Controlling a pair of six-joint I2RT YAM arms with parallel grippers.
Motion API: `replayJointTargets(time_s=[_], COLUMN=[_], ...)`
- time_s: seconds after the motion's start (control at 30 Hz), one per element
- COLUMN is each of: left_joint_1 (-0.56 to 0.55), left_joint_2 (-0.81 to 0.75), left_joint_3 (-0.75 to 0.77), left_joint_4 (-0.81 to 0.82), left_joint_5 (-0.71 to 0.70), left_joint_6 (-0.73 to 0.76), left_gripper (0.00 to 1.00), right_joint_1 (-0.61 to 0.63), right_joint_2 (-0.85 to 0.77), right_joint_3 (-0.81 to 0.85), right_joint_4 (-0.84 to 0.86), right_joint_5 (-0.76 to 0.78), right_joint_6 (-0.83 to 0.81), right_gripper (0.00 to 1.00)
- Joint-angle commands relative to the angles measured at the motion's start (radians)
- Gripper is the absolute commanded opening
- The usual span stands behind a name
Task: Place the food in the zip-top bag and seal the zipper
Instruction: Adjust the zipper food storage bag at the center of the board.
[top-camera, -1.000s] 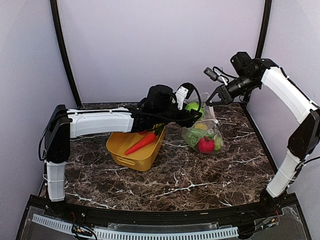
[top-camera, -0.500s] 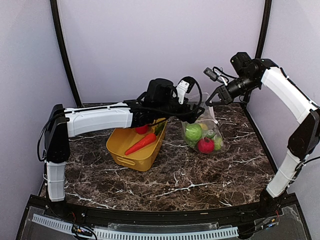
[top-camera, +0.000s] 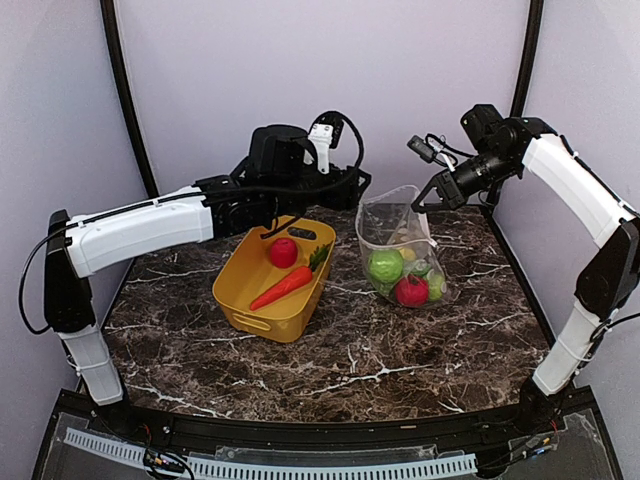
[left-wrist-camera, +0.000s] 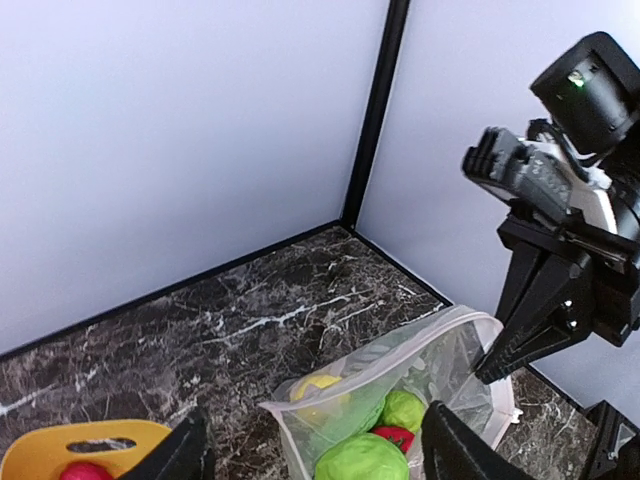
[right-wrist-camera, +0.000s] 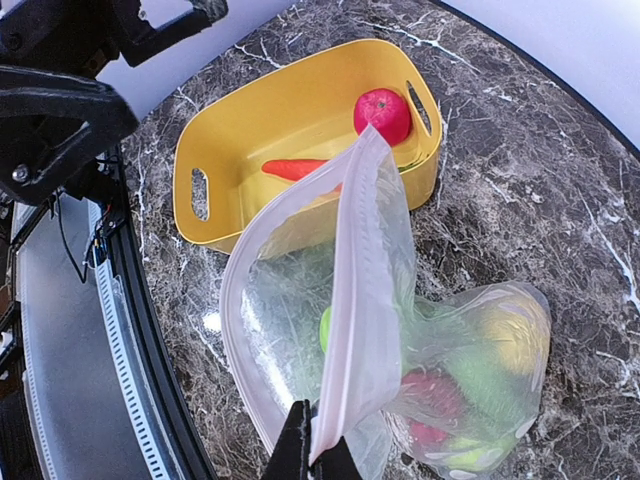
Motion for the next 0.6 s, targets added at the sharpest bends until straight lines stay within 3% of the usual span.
replayJointTargets(time_s=[0.0,0.17,0.3,0.47,0.57], left_joint_1=[0.001,0.001,0.003,0.03,0.042], left_joint_2=[-0.007,0.05,0.099,0.133,0.158], left_joint_3=[-0.062,-0.083,-0.026,0.064,0.183], left_joint_4=[-0.156,-0.097,-0.166,-0.165,-0.162], left_joint_5=[-0.022,0.16,0.161,0.213,0.231], left_joint_6=[-0.309,-0.459,-0.48,-0.47,-0.412], left_gripper=[0.67,0.59,0.52,0.05,0.01], right_joint_1=[0.005,0.007,0.007,0.007,-0.003], right_joint_2=[-0.015,-0.007,-0.011,-0.01,-0.009], right_joint_3=[-0.003,-0.014,-0.02,0.011,0.079], right_joint_4=[0.018,0.022,0.024,0.024,0.03], right_joint_5=[0.001,0.009,0.014,0.097,0.244], right_joint_6=[-0.011,-0.012,-0.011,-0.003,-0.016], right_gripper=[0.0,0.0,0.0,0.0,0.0])
